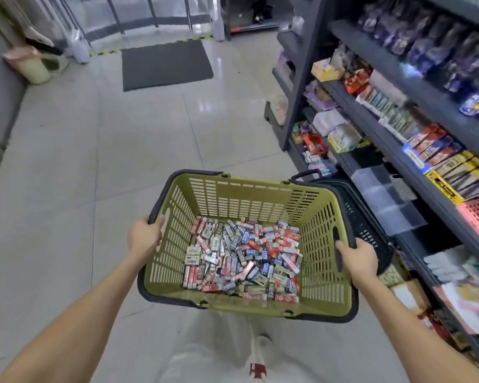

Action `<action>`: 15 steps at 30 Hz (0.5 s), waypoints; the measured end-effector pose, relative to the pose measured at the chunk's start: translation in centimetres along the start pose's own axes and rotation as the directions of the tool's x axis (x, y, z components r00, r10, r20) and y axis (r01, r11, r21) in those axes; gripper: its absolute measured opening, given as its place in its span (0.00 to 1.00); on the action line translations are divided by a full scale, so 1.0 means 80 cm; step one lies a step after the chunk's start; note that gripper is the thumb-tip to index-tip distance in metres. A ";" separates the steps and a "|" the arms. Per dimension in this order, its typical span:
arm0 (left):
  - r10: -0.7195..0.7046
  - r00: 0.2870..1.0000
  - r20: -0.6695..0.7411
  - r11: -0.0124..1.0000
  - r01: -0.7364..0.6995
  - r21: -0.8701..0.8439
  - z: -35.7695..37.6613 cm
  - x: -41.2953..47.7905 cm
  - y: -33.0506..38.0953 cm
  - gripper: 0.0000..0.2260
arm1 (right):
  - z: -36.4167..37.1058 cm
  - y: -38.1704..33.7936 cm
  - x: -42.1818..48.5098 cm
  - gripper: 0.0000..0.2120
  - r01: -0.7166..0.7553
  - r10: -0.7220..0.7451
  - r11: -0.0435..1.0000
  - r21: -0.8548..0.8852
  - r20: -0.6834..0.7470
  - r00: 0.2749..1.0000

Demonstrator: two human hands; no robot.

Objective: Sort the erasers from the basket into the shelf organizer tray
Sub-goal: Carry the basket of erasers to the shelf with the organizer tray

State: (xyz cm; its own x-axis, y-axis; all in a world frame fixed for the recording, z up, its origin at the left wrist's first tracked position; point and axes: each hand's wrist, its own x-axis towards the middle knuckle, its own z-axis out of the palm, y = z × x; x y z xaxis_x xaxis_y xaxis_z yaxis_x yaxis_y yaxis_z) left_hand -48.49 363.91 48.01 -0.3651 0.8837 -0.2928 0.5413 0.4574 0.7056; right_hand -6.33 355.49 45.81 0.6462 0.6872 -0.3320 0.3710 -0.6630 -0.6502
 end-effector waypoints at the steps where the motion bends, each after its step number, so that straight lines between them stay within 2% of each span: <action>1: 0.020 0.999 0.026 1.000 -0.020 0.009 0.008 0.031 0.017 0.15 | 0.008 -0.010 0.016 0.10 -0.019 0.019 1.000 0.009 -0.020 1.000; 8: 0.161 0.955 0.250 0.981 -0.183 0.068 0.073 0.237 0.151 0.12 | 0.060 -0.069 0.083 0.10 -0.208 0.232 0.969 0.135 -0.203 0.951; 15: 0.315 0.818 0.482 0.921 -0.386 0.053 0.150 0.360 0.297 0.11 | 0.082 -0.114 0.101 0.09 -0.322 0.444 0.879 0.351 -0.357 0.822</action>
State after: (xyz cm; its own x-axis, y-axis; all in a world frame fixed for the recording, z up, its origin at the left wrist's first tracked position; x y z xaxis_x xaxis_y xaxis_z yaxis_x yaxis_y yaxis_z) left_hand -37.01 401.44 48.61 0.2370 0.9146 -0.3276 0.6796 0.0849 0.7287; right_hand -8.81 369.03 44.56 0.9337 0.1650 -0.3177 -0.1159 -0.7004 -0.7043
